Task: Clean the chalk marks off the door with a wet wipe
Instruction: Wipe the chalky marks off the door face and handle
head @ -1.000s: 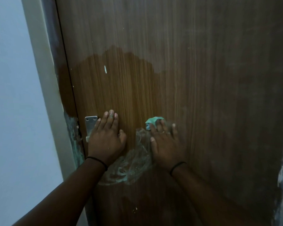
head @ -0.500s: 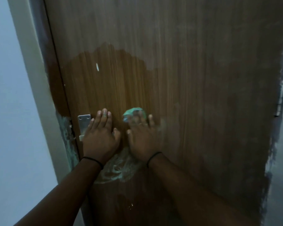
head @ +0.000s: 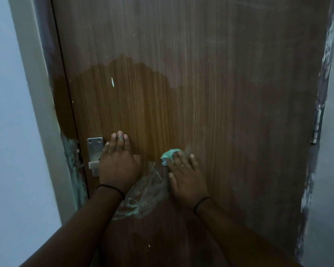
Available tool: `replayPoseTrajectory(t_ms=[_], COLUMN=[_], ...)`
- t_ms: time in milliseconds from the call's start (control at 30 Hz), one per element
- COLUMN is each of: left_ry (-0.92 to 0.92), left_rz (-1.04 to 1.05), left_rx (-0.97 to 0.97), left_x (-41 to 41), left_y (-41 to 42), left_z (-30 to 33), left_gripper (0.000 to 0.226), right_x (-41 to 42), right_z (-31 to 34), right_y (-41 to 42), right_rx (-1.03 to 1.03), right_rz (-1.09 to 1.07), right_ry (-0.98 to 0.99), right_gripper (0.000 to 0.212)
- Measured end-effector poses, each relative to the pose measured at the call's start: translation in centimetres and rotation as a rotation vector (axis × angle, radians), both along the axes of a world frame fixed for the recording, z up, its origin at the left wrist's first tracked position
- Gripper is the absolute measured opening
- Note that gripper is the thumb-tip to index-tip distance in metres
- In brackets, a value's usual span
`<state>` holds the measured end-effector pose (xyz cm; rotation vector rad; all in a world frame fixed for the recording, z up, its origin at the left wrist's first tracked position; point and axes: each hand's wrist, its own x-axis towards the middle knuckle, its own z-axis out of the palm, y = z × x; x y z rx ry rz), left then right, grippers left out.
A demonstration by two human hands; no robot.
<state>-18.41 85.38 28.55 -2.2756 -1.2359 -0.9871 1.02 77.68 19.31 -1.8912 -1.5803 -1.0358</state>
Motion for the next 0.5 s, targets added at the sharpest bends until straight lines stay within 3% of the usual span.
replayPoseTrajectory(t_ms=[133,333,500], left_ry=[0.013,0.009,0.023], left_rz=[0.017,0.000,0.023], left_rx=[0.008,0.014,0.031], left_x=[0.5,-0.1,0.4], left_y=[-0.2,-0.1,0.0], left_z=[-0.7,-0.8,-1.2], left_gripper=[0.065,0.063,0.064], right_x=[-0.2,0.0,0.9], right_z=[3.3,-0.7,1.2], right_y=[1.1,-0.3,0.9], right_rx=[0.154,-0.025,0.142], right_rz=[-0.079,0.018,-0.124], right_ry=[0.193,0.010,0.183], right_gripper=[0.054,0.052,0.053])
